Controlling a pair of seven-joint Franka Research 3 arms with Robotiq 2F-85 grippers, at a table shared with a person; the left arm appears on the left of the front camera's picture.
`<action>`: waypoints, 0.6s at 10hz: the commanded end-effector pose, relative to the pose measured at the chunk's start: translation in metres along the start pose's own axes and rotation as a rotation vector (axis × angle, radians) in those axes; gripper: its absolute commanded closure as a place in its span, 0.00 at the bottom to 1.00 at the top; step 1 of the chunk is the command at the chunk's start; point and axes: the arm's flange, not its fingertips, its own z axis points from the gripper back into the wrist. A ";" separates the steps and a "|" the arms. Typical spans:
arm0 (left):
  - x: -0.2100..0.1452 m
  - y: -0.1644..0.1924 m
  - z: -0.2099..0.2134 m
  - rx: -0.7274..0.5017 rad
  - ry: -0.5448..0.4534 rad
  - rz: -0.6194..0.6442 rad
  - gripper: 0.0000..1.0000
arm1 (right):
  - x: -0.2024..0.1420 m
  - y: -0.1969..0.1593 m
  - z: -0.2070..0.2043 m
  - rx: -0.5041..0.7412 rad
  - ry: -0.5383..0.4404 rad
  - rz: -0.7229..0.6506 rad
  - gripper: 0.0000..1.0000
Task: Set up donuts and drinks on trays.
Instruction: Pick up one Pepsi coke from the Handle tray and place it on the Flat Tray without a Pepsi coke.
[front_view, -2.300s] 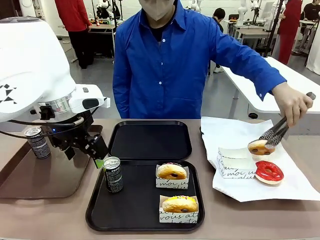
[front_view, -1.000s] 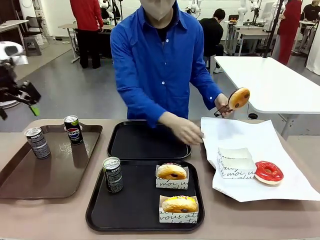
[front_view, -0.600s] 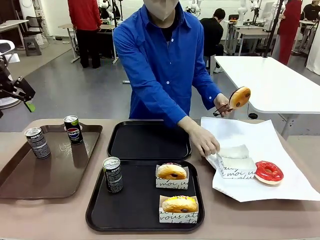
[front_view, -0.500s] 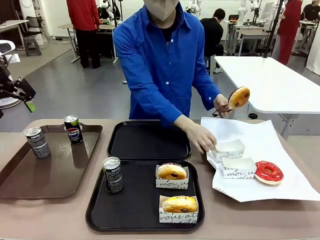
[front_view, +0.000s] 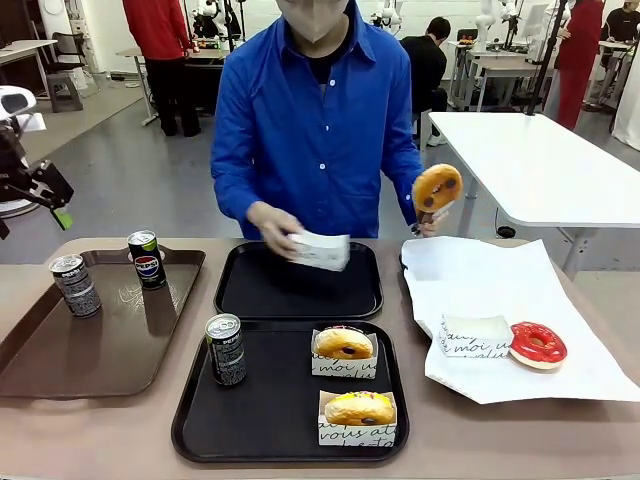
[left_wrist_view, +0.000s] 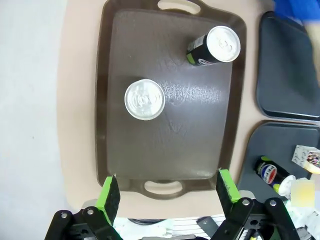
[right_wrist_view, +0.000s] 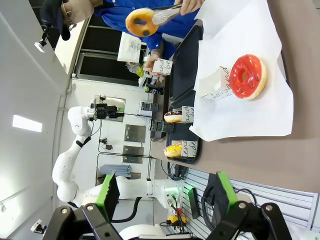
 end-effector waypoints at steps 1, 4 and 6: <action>0.025 0.005 -0.026 0.080 -0.005 -0.089 0.00 | 0.001 0.001 0.000 0.013 -0.010 0.019 0.00; 0.043 0.011 -0.064 0.139 0.007 -0.161 0.00 | 0.001 0.001 0.000 0.013 -0.010 0.019 0.00; 0.049 0.015 -0.077 0.130 0.023 -0.161 0.00 | 0.001 0.001 0.000 0.013 -0.010 0.019 0.00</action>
